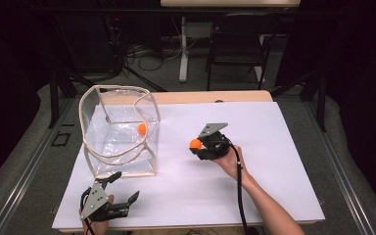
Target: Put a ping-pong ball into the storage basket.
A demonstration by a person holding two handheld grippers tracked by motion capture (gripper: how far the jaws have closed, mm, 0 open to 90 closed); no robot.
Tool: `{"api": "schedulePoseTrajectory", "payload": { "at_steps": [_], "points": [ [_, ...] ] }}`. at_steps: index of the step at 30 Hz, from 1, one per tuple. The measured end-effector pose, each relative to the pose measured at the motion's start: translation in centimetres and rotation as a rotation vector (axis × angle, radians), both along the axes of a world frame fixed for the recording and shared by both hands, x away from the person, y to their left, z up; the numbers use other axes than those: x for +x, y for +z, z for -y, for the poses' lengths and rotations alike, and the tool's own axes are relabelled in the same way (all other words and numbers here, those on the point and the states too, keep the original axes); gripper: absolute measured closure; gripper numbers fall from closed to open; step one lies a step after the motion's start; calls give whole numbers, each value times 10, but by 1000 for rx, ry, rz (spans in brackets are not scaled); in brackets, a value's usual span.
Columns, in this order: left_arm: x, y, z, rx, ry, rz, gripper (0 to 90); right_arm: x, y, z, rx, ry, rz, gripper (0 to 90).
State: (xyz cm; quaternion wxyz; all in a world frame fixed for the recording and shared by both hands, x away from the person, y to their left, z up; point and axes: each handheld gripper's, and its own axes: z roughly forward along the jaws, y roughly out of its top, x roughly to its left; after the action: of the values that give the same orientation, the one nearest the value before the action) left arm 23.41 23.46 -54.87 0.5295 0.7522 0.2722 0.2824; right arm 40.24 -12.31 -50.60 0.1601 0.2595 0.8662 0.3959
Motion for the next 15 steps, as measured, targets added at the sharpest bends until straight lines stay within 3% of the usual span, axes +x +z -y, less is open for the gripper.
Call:
{"api": "schedulePoseTrajectory", "payload": {
  "at_steps": [15],
  "points": [
    [0, -1, 2, 9, -1, -6, 156, -9, 4, -11, 21, 58, -4, 508]
  ]
}}
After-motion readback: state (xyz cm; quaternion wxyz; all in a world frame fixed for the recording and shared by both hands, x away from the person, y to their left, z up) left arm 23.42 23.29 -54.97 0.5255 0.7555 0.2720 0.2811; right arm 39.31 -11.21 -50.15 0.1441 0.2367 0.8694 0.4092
